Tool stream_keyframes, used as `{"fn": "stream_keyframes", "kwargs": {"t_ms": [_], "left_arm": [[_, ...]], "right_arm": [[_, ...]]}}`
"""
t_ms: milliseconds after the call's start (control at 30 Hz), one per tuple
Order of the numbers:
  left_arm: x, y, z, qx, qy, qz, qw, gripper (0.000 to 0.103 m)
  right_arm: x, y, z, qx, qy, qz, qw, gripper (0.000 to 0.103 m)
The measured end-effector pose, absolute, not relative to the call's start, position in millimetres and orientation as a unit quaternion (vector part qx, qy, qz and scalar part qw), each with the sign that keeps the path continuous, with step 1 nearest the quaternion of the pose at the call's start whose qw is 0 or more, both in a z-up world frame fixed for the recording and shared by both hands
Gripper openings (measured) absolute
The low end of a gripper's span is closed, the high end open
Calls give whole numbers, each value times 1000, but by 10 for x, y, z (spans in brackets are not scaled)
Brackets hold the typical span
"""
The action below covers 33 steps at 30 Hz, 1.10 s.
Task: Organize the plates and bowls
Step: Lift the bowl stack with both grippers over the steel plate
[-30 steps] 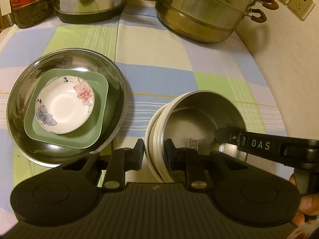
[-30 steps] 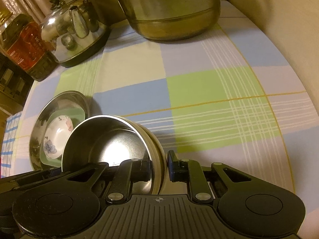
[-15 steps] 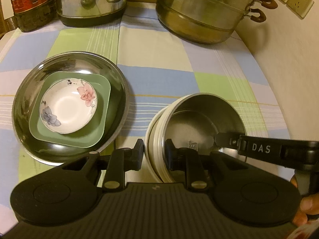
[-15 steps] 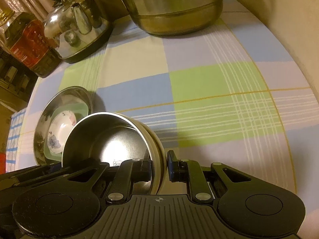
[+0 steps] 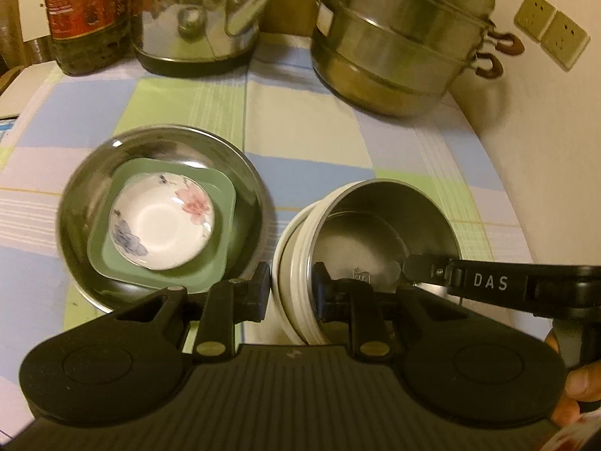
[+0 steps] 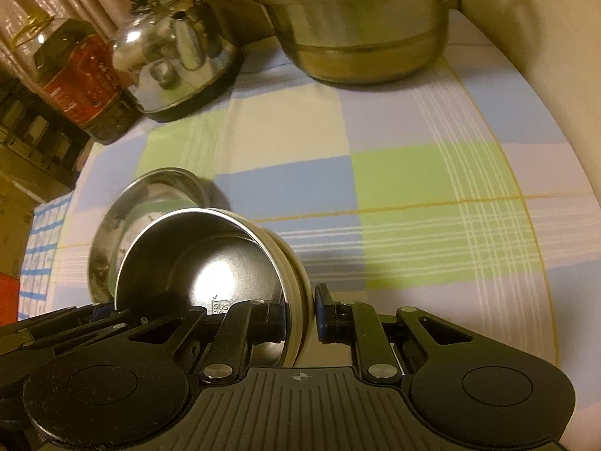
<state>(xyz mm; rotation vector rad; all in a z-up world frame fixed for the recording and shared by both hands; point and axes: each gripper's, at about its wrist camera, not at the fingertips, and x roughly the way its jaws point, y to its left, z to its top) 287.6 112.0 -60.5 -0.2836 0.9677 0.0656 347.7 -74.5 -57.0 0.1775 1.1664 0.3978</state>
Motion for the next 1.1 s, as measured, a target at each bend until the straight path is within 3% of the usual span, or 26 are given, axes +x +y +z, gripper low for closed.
{"fn": "stream_keyframes", "kwargs": {"t_ms": [533,1100], "left_arm": [[2840,1840,-462,-156,437,87,881,21],[2974,2461,-710,-178,453,102,868,21]], "right_arm": [[3647,3,-466,61,531,247,808,15],[3887,730,-693,33,547,259,795,15]]}}
